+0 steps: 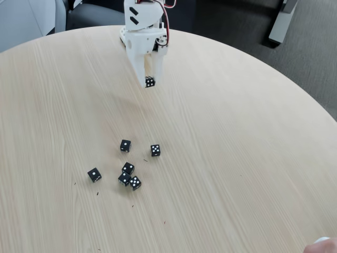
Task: Pick up the dice with number 6
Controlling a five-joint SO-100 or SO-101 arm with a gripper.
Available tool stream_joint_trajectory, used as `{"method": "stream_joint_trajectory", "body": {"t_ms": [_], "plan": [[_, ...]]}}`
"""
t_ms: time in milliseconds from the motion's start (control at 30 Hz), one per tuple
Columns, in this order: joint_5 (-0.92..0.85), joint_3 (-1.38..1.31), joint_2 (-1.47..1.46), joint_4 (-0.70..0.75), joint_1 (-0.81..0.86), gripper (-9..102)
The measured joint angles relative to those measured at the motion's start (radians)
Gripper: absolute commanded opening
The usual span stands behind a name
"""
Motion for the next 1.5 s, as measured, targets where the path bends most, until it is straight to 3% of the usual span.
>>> {"method": "stream_joint_trajectory", "body": {"t_ms": [300,733,1500], "plan": [[0.101,0.0,0.0,0.0,0.0,0],[0.523,0.0,0.0,0.0,0.0,0],[0.583,0.0,0.0,0.0,0.0,1]]}}
